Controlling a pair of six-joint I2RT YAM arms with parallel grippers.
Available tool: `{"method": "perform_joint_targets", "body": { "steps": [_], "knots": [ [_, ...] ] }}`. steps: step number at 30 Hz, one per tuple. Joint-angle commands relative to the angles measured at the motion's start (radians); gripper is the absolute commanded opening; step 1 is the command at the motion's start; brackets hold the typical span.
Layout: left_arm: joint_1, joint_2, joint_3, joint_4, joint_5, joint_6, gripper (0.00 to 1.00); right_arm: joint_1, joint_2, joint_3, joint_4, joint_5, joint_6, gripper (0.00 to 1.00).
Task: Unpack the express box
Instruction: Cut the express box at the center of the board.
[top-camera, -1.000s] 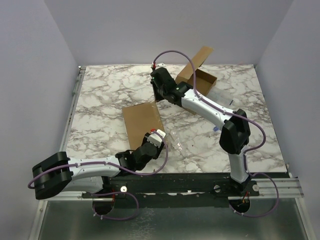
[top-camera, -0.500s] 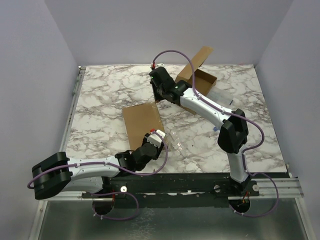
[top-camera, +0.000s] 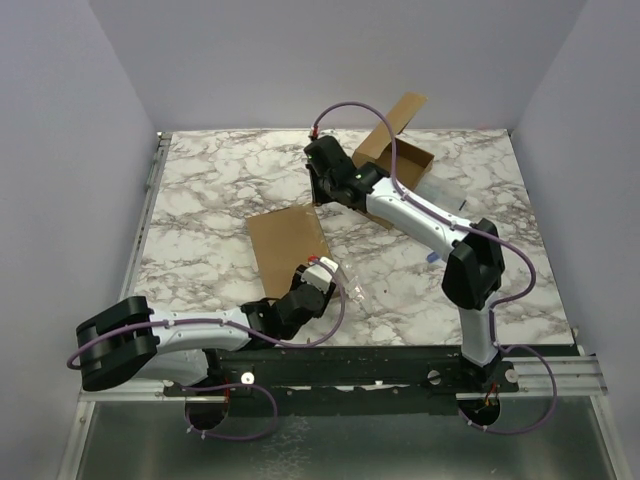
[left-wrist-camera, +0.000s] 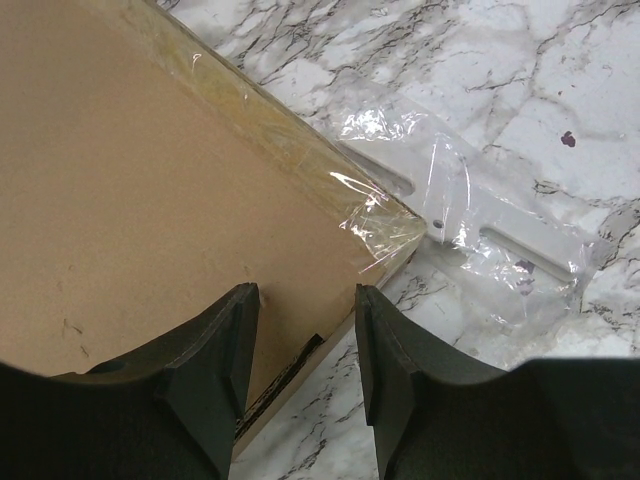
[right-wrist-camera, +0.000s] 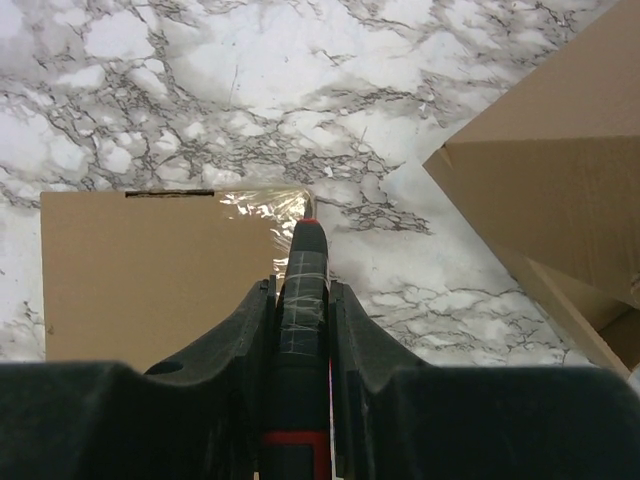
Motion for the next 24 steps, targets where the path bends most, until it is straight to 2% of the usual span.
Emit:
{"method": "perform_joint_targets", "body": {
  "steps": [1,10,21,24],
  "knots": [
    [0.021,0.036,0.011,-0.046,-0.118,-0.008,0.49,0.024,-0.092,-0.120,-0.190,-0.119,0.044,0.00],
    [0.035,0.032,0.011,-0.047,-0.129,-0.020,0.48,0.010,-0.155,-0.216,-0.172,-0.168,0.061,0.00],
    [0.037,0.080,0.036,-0.055,-0.134,-0.016,0.47,0.011,-0.179,-0.230,-0.211,-0.125,0.085,0.00],
    [0.034,0.082,0.041,-0.056,-0.102,-0.005,0.47,0.010,-0.220,-0.242,-0.148,-0.110,0.064,0.00]
  ]
}}
